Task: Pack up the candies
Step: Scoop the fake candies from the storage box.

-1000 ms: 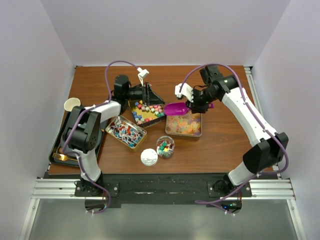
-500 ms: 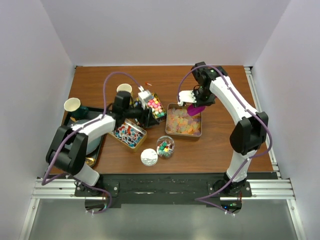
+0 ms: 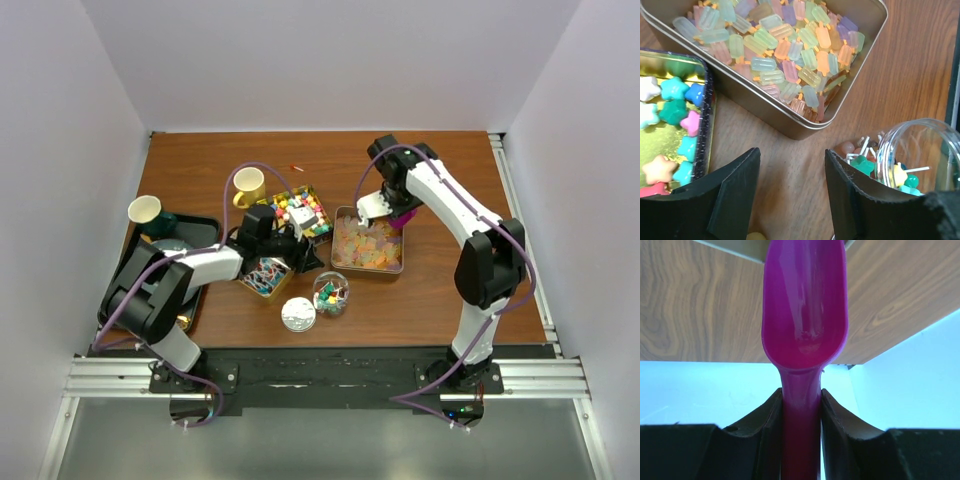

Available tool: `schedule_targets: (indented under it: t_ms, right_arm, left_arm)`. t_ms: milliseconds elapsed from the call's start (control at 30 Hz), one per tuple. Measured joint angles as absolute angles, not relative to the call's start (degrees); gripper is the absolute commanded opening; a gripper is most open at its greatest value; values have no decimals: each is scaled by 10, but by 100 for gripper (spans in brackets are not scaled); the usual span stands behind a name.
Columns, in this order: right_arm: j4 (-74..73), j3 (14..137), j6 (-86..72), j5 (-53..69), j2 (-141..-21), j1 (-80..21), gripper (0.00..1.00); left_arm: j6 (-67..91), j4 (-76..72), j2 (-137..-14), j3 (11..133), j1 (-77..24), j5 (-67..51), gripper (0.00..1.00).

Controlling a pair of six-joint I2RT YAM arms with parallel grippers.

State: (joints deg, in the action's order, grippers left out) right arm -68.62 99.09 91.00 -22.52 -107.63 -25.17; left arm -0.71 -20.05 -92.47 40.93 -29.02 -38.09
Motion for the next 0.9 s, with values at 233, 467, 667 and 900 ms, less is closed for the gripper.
schedule_targets:
  t_ms: [233, 467, 667, 900]
  right_arm:
    - [-652, 954, 917, -266, -1081, -283, 0]
    - [-607, 922, 928, -326, -1087, -289, 0]
    - [-607, 909, 924, -325, -1088, -295, 0]
    - [-642, 911, 901, -304, -1088, -321, 0]
  left_arm:
    - [-7, -261, -971, 385, -303, -386, 57]
    - [-11, -318, -1016, 382, -308, -398, 57]
    - [31, -434, -1047, 366, -308, -428, 56]
    - [72, -514, -1062, 347, -308, -449, 54]
